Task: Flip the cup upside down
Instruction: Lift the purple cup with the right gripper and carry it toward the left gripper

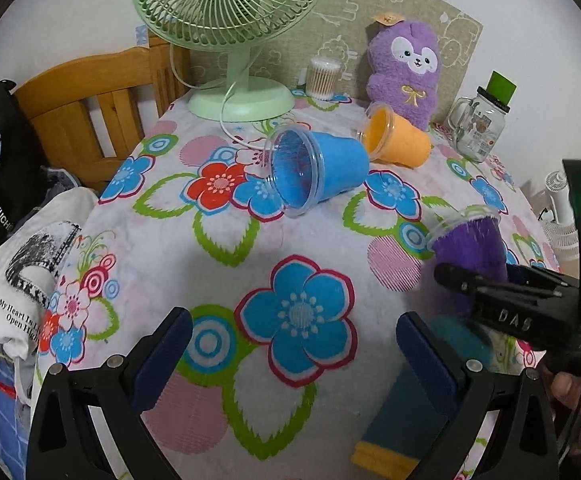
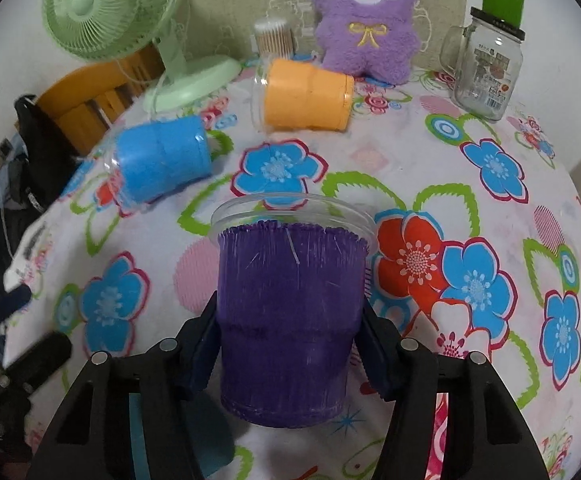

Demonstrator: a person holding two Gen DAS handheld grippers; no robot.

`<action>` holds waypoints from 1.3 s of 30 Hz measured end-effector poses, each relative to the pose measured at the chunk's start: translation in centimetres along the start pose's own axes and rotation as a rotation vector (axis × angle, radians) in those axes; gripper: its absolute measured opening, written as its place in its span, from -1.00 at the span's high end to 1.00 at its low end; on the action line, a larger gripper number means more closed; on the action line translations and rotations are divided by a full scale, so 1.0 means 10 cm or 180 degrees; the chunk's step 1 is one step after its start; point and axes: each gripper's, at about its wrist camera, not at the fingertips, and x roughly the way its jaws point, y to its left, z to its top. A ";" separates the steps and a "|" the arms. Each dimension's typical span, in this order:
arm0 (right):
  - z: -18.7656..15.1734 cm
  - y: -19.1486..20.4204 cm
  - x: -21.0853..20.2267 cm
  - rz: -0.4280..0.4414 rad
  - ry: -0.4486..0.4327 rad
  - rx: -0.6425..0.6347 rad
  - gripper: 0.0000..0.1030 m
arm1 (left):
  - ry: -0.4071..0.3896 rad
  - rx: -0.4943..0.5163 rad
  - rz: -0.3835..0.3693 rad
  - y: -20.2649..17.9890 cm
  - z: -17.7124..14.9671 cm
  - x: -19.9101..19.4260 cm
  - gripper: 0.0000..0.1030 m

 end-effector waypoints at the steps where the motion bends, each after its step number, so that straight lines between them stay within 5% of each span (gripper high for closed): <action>1: -0.01 0.02 -0.07 -0.0001 -0.0047 -0.0007 -0.22 | -0.0008 -0.0005 -0.0007 0.00 -0.02 -0.04 -0.99; 19: -0.75 0.26 -1.16 0.0117 -0.0368 -0.0054 -0.22 | -0.0202 0.0013 -0.0144 -0.17 -0.66 -0.89 -0.99; 39: -1.78 0.59 -0.87 0.0258 0.0089 -0.0002 -0.22 | 0.0149 -0.0048 -0.0145 -0.19 -1.88 -1.06 -0.99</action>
